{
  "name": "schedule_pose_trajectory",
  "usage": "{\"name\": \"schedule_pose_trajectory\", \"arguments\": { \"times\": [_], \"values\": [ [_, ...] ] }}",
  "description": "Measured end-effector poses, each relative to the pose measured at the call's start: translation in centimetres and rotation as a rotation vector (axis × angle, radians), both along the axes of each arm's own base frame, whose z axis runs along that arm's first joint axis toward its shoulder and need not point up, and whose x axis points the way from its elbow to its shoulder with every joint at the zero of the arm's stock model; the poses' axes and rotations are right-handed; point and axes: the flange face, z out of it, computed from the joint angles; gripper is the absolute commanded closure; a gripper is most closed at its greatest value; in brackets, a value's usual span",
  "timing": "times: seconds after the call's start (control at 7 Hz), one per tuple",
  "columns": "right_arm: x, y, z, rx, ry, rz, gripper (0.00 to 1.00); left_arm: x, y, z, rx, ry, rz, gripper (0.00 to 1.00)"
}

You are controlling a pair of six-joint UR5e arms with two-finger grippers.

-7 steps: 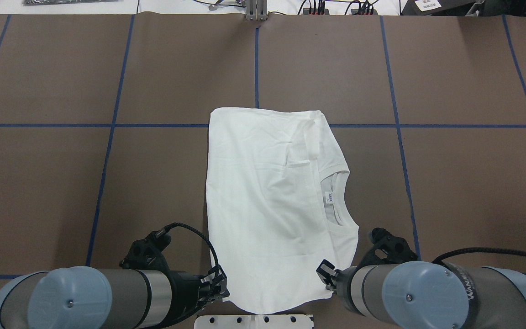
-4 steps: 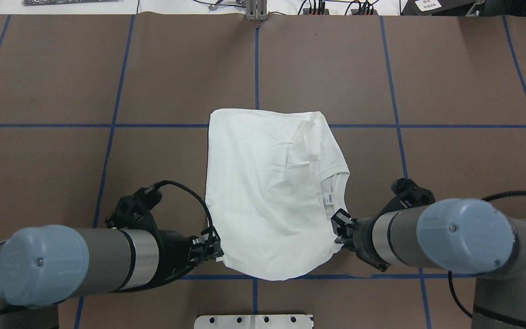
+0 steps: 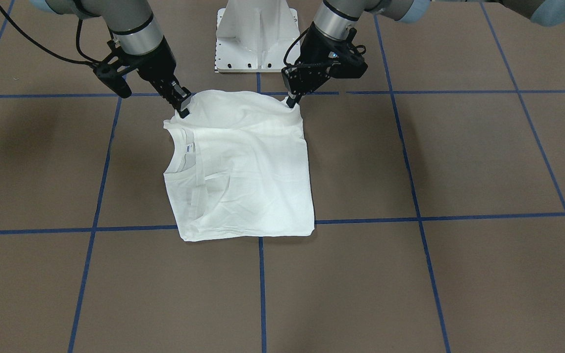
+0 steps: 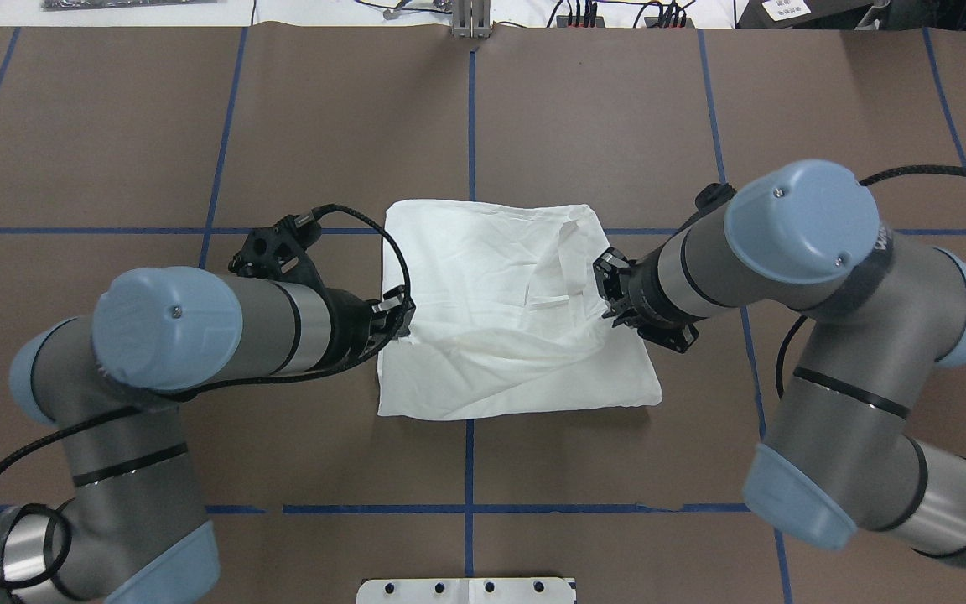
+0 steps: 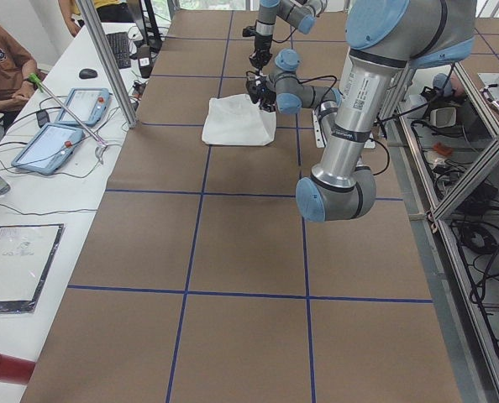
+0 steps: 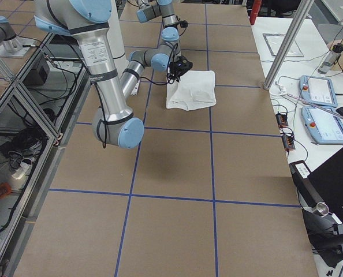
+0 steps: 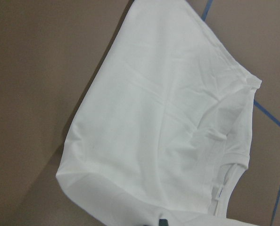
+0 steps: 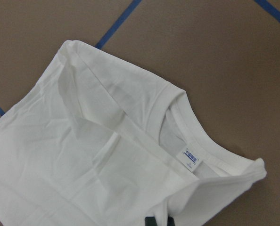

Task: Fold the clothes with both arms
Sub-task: 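Lift the near edge with both grippers and fold it over toward the far edge, then release the shirt and raise both grippers away from it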

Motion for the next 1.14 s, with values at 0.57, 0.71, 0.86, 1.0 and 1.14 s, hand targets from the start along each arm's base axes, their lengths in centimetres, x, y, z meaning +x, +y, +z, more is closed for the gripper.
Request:
{"name": "schedule_pose_trajectory", "arguments": {
  "times": [0.57,0.71,0.86,1.0,1.14],
  "values": [
    [-5.1,-12.4,1.6,0.046,0.145,-0.030,0.01,2.4,-10.8,4.6,0.073,-0.054,-0.094,0.69],
    [-6.5,-14.7,2.4,0.052,0.170,-0.043,0.00,3.7,-12.9,6.0,0.077,-0.056,-0.108,0.01],
    [-7.1,-16.8,3.5,0.076,0.172,-0.052,0.00,4.4,-15.1,7.1,0.079,-0.066,-0.125,0.00],
    [-6.0,-19.0,4.5,0.113,0.168,-0.064,0.00,3.5,-17.7,7.6,0.095,-0.083,-0.151,0.00],
    [-3.8,-21.4,5.5,0.153,0.175,-0.084,0.00,1.4,-20.2,8.0,0.127,-0.108,-0.176,0.00]
  ]
}}
